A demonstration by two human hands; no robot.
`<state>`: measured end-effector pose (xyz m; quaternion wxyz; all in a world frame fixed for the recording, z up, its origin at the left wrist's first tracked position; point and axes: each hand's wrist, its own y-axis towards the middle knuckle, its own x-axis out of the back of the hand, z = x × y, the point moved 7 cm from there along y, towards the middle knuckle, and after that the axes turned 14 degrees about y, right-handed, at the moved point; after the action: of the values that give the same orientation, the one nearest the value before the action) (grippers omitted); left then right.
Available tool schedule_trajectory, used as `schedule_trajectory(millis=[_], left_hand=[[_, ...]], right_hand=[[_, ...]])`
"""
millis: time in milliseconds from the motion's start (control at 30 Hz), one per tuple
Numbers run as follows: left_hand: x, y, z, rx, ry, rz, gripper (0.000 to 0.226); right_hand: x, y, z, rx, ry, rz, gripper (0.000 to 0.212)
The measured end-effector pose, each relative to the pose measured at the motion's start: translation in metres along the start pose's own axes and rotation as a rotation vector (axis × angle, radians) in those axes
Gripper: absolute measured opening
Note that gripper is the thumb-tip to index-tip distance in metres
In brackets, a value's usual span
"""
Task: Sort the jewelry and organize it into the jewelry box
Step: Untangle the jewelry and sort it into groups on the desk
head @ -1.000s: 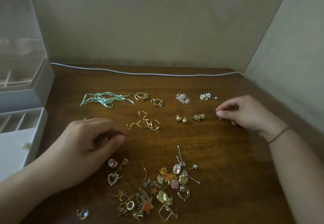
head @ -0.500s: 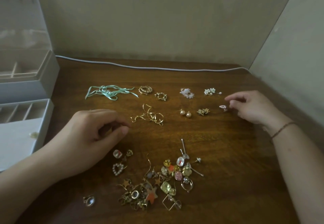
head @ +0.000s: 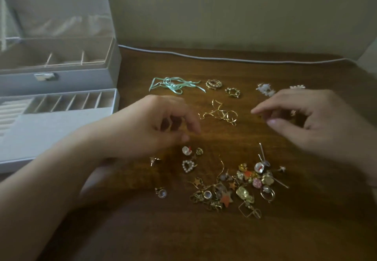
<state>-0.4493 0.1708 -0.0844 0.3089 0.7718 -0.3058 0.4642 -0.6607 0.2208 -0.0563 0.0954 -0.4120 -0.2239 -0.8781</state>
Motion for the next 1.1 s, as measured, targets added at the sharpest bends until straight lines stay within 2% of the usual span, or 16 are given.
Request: schedule_trajectory(millis=[100, 167, 267, 467, 567, 700, 900, 967, 1033, 1100], left_hand=[[-0.006, -0.006, -0.009, -0.099, 0.020, 0.146, 0.025], [-0.014, -0.008, -0.014, -0.174, 0.127, 0.181, 0.027], [-0.022, -0.007, -0.016, -0.216, 0.251, 0.189, 0.024], [-0.018, -0.003, -0.018, -0.173, 0.198, 0.122, 0.011], [-0.011, 0.001, -0.019, -0.079, 0.009, -0.018, 0.014], [-0.007, 0.002, -0.018, 0.158, -0.524, -0.246, 0.016], [-0.016, 0.003, -0.018, 0.230, -0.702, -0.219, 0.015], [-0.013, 0.001, -0.011, 0.239, -0.632, -0.245, 0.015], [-0.005, -0.002, -0.003, 0.234, -0.398, -0.316, 0.015], [0.003, -0.004, 0.000, 0.221, -0.118, -0.363, 0.005]], right_hand=[[-0.021, -0.001, 0.018, 0.118, 0.041, 0.119, 0.023], [-0.022, -0.001, 0.022, 0.152, 0.051, 0.111, 0.025], [-0.014, -0.001, 0.022, 0.185, 0.042, 0.032, 0.021], [-0.009, -0.001, 0.024, 0.195, 0.087, -0.040, 0.017], [-0.016, -0.001, 0.028, 0.135, 0.222, -0.074, 0.019], [-0.034, 0.000, 0.032, 0.007, 0.460, -0.117, 0.032], [-0.034, 0.002, 0.034, 0.016, 0.459, -0.214, 0.014], [-0.019, 0.002, 0.027, 0.004, 0.436, -0.241, 0.011], [0.012, 0.000, 0.008, -0.015, 0.339, -0.342, 0.010], [0.050, -0.005, -0.027, -0.092, 0.214, -0.491, 0.008]])
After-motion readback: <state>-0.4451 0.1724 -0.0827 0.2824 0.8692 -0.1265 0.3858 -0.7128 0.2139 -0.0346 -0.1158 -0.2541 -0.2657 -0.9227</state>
